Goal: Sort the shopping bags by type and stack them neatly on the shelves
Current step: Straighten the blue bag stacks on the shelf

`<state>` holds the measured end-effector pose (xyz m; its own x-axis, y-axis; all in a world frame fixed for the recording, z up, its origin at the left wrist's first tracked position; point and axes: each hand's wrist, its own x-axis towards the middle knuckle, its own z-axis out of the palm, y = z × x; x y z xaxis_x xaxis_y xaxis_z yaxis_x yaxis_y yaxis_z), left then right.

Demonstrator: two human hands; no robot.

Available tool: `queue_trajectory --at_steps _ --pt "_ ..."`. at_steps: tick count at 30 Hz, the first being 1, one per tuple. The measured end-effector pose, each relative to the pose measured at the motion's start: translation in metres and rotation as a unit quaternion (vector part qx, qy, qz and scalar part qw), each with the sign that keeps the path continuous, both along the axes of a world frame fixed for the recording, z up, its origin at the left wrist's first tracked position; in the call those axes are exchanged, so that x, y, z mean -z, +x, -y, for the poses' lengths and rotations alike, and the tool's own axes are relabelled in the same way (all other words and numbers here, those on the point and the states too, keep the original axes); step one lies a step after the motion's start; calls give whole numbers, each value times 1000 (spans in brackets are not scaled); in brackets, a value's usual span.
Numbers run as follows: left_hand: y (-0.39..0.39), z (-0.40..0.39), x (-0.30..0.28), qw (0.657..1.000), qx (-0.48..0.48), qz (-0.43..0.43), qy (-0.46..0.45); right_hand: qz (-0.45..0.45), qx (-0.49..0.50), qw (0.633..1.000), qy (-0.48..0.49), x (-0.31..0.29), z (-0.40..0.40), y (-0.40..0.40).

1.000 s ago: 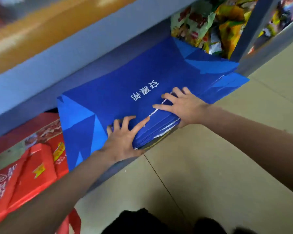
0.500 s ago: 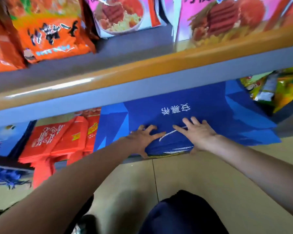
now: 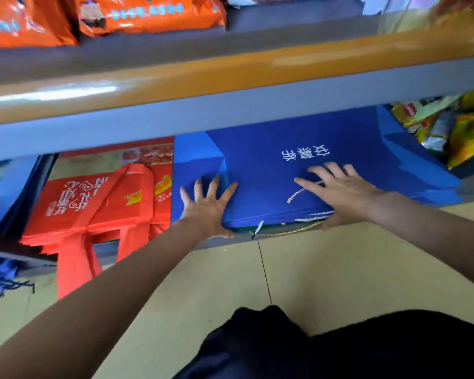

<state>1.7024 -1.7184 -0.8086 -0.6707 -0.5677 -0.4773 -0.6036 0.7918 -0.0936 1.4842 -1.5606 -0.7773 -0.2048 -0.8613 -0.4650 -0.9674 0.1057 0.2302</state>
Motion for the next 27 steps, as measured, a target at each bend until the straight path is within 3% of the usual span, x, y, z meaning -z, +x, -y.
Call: queue_trajectory --at_steps 4,11,15,20,24,27 --pt "27 16 -7 986 -155 20 49 43 -33 998 6 -15 37 30" --pt "34 17 -7 979 -171 -84 70 68 -52 996 -27 -4 69 48" --pt "39 18 -9 966 -188 -142 105 123 -11 992 -20 -7 64 31" --pt "37 21 -3 985 -152 -34 70 90 -67 994 -5 8 69 33" --pt "29 10 -14 989 -139 37 27 143 -10 989 -18 4 52 27" --pt "13 -1 -24 994 -83 63 14 124 20 991 -49 -5 20 4"
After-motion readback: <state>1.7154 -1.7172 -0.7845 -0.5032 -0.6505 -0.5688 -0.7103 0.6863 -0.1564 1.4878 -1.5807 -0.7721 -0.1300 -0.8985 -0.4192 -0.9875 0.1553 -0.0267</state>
